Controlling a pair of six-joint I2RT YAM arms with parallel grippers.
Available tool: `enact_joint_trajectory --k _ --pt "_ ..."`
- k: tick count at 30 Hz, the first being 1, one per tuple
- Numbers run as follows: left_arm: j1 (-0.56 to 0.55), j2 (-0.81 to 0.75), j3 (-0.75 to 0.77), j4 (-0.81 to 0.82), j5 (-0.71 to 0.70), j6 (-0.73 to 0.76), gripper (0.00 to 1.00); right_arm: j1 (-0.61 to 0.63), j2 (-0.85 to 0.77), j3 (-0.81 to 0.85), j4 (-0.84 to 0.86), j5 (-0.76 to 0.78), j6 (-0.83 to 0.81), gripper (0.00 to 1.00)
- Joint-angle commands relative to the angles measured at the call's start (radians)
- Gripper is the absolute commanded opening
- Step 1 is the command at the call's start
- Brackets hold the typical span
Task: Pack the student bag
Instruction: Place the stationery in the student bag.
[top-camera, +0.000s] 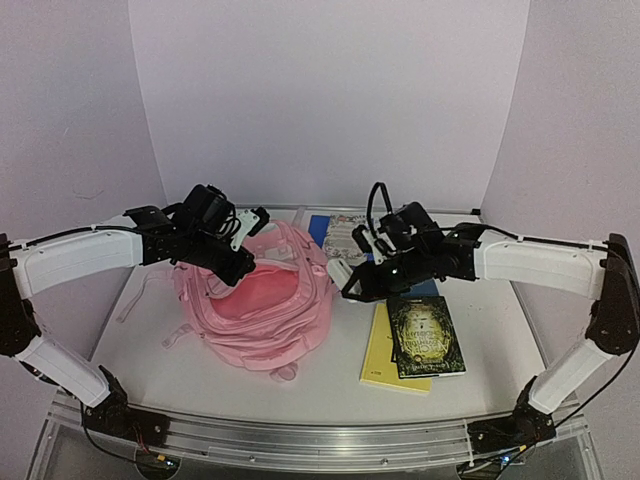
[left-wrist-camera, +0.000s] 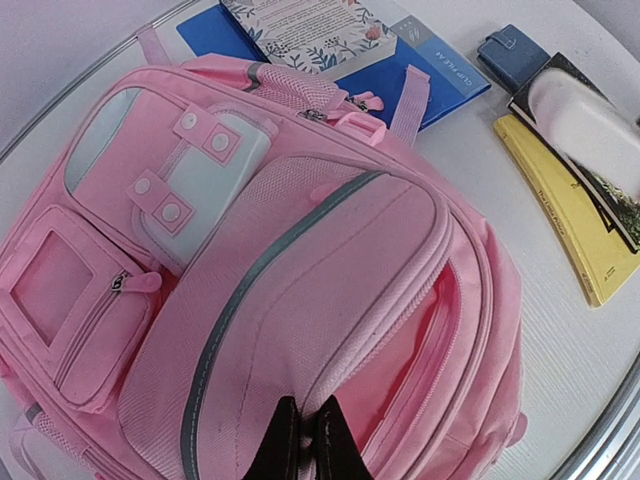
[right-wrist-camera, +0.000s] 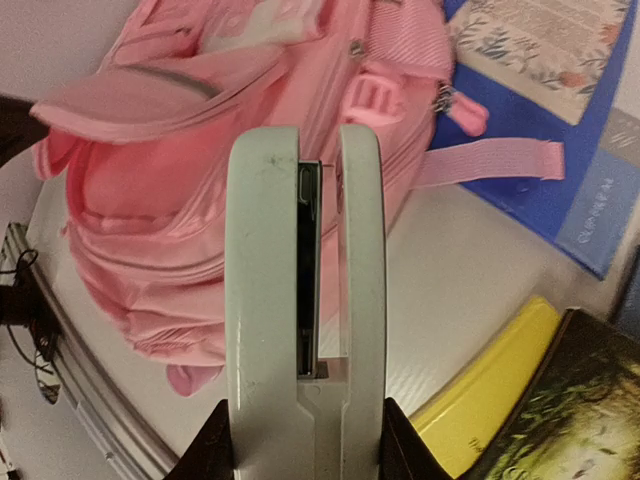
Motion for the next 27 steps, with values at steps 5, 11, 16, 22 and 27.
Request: enact_joint_trajectory --k 5,11,16,22,27 --pt "0.001 -0.002 0.026 0.113 0.058 -0.048 0.0 0.164 0.046 0.023 0.213 -0.101 0.212 0.21" --pt "0.001 -0.019 0.02 0.117 0.087 -0.041 0.0 0.197 0.204 0.119 0.302 -0.108 0.293 0.2" --pt "0.0 -0.025 0.017 0.119 0.095 -0.035 0.0 0.203 0.302 0.215 0.301 -0.023 0.304 0.2" --pt "0.001 -0.026 0.022 0.113 0.107 -0.029 0.0 0.21 0.373 0.312 0.288 0.178 0.282 0.21" --pt "0.001 -0.03 0.022 0.111 0.115 -0.027 0.0 0.21 0.459 0.423 0.232 0.307 0.192 0.21"
